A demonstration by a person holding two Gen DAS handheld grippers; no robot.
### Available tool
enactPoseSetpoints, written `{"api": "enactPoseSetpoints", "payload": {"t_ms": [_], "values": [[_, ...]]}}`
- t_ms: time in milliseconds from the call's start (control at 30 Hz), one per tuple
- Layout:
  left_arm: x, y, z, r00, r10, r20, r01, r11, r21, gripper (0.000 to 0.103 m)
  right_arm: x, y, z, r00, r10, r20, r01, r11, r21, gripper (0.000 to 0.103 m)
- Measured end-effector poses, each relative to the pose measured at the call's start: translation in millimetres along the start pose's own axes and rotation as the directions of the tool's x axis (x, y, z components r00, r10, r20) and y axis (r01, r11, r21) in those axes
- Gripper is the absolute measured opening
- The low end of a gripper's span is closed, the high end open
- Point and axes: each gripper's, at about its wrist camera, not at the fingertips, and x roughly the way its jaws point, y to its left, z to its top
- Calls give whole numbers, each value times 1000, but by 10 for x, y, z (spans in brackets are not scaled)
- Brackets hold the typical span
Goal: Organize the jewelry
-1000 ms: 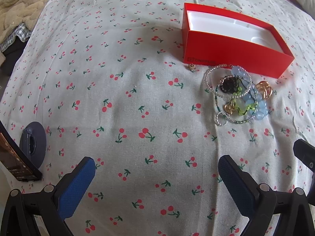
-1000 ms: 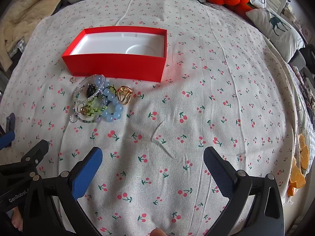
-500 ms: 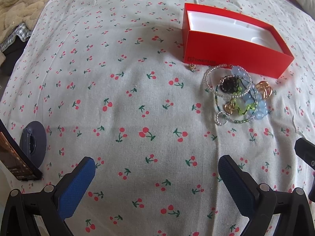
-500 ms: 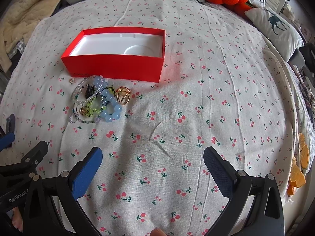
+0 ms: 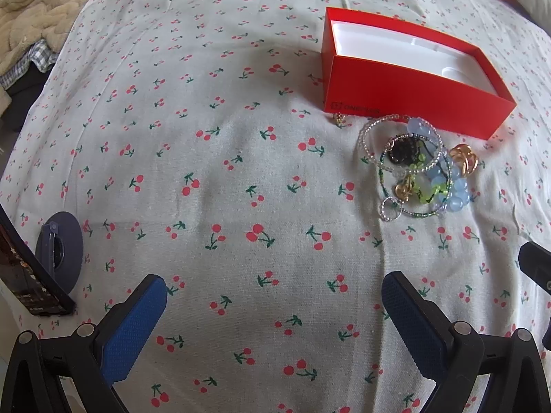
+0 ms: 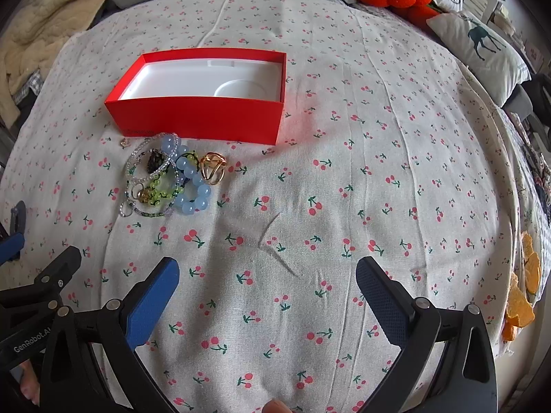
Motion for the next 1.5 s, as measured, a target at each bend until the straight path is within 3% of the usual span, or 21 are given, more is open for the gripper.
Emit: {"api": "enactPoseSetpoints", "payload": {"t_ms": [433, 667, 1000, 1233, 1300, 1500], "values": [[18, 30, 10, 1000, 15, 13, -15, 1000, -1, 102, -37, -17, 32, 1000, -21, 17, 20, 1000, 7, 103], [-129, 57, 125, 997, 8, 75, -6, 1000, -23, 102, -167, -91, 121, 998, -19, 59, 18, 999, 27, 103], [-239, 88, 474, 993, -12, 116, 17, 999, -40, 102, -308, -285, 399, 997, 66, 28, -68, 993, 99, 103], [-10, 237, 593, 994, -95, 55, 100, 991, -87, 102, -126, -314, 569, 989, 148, -29, -144, 984, 110, 103], [72, 284, 597, 988, -150, 43, 154, 980, -122, 101, -23, -340, 586, 985, 172, -36, -166, 978, 127, 103], [317, 205, 661, 954, -301, -12, 296, 944, -143, 81, 262, -338, 663, 963, 255, -87, -238, 956, 170, 98]]}}
